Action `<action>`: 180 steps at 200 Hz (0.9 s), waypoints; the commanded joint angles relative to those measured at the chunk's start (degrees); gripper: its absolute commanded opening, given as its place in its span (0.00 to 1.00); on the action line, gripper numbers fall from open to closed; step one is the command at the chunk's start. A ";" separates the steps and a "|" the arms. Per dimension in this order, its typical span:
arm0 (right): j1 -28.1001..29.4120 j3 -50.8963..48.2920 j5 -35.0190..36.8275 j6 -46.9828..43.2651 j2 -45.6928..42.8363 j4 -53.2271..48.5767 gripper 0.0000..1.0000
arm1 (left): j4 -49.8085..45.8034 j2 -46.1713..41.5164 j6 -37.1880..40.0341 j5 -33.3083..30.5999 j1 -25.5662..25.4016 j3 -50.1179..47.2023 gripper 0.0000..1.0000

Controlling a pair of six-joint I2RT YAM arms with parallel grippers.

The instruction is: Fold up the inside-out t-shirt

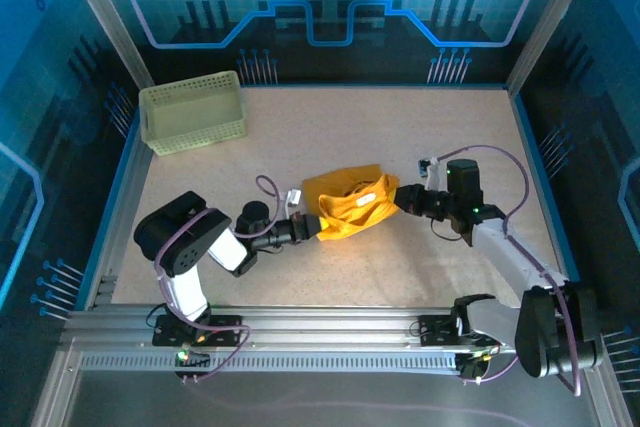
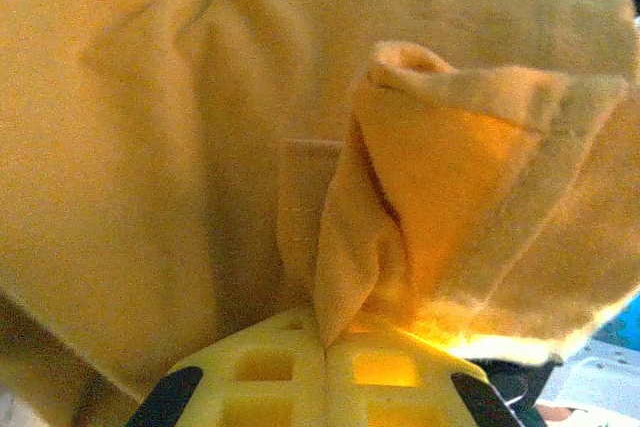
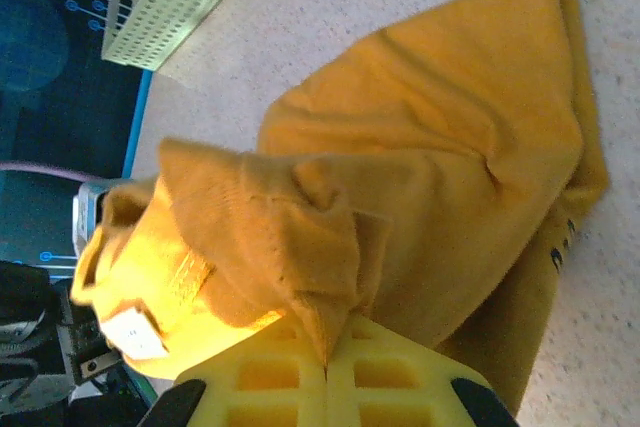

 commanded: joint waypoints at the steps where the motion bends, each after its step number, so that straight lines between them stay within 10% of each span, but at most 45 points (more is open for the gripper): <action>1: 1.40 2.00 3.39 -3.44 1.00 -4.22 0.00 | 2.38 -0.74 2.19 -6.37 -0.54 -1.76 0.00; 180: 10.32 34.35 22.32 -11.41 34.49 -14.02 0.00 | -23.08 -7.01 0.11 -23.18 4.11 4.92 0.00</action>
